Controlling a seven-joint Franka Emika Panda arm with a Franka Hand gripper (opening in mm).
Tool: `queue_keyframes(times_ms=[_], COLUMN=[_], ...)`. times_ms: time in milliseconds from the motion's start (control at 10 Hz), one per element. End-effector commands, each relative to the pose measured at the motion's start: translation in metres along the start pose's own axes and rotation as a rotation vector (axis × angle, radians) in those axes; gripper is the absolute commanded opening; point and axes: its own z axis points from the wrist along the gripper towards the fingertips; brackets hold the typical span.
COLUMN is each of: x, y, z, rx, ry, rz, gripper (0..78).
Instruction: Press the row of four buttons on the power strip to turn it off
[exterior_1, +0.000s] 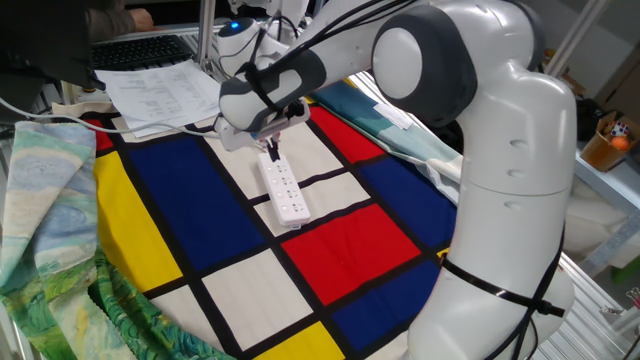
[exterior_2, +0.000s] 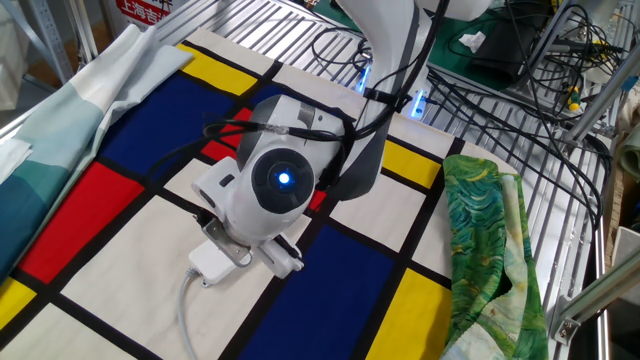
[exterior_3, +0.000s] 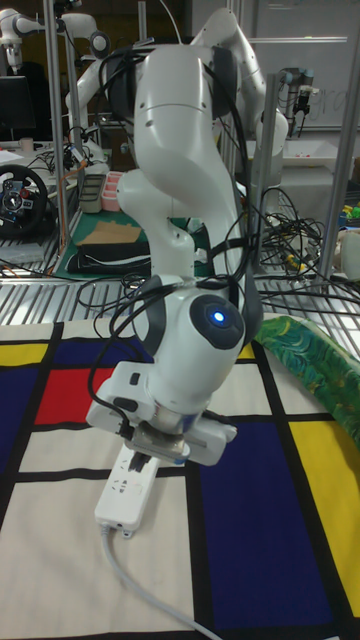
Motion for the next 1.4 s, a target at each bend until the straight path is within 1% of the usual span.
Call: queue_keyframes(times_ms=[100, 800, 1000, 1400], x=[0.002, -0.003, -0.007, -0.01], y=[0.0, 0.008, 0.009, 0.009], z=[0.01, 0.018, 0.024, 0.028], rx=[0.001, 0.005, 0.004, 0.003], ry=[-0.003, -0.021, -0.043, -0.053], rz=[-0.005, -0.011, -0.019, -0.013], gripper=[0.0, 0.0, 0.0, 0.0])
